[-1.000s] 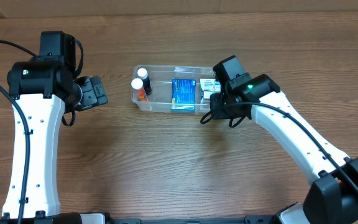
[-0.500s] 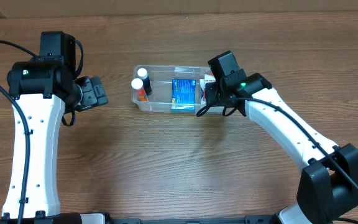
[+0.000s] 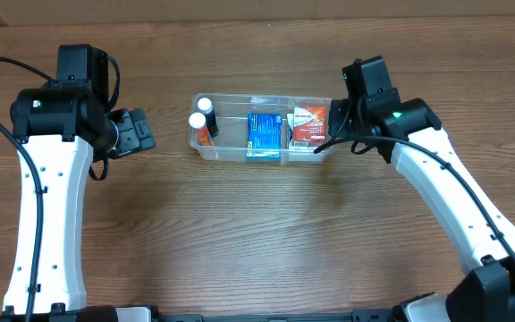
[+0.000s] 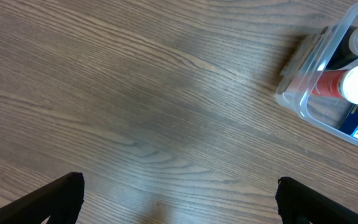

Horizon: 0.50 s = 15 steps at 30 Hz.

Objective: Pack container
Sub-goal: 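Release the red box and push it down into place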

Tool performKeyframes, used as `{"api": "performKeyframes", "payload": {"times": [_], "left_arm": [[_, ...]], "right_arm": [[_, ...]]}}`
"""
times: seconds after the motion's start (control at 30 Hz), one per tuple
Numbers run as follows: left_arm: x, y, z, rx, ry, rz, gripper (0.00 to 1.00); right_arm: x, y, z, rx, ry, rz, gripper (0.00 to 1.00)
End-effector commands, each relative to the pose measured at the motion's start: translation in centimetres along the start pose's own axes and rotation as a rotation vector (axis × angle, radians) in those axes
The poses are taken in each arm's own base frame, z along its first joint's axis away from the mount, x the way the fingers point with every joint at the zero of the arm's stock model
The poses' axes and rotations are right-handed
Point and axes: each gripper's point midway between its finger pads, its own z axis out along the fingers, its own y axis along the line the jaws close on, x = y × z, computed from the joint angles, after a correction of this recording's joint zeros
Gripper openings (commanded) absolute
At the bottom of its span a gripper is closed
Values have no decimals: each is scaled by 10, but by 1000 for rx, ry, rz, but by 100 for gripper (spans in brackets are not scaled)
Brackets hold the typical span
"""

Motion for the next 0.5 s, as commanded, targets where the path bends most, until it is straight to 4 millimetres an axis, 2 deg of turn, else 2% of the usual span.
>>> {"api": "performKeyframes", "payload": {"times": [0.0,0.13,0.23,0.33,0.47], "left_arm": [[0,1,-4,11,-11,1,100],[0,1,-4,11,-10,1,100],[0,1,-4,11,-10,1,100],[1,1,-4,11,-8,1,100],[2,1,-4,10,-2,2,100]], "right_arm": [[5,19,17,-97,50,-98,4],[7,20,57,-87,78,-146,4],[-1,23,77,-93,44,-149,5],[-14,27,85,-103,-11,-167,5],[-19,27,92,-100,-30,-163,5]]}}
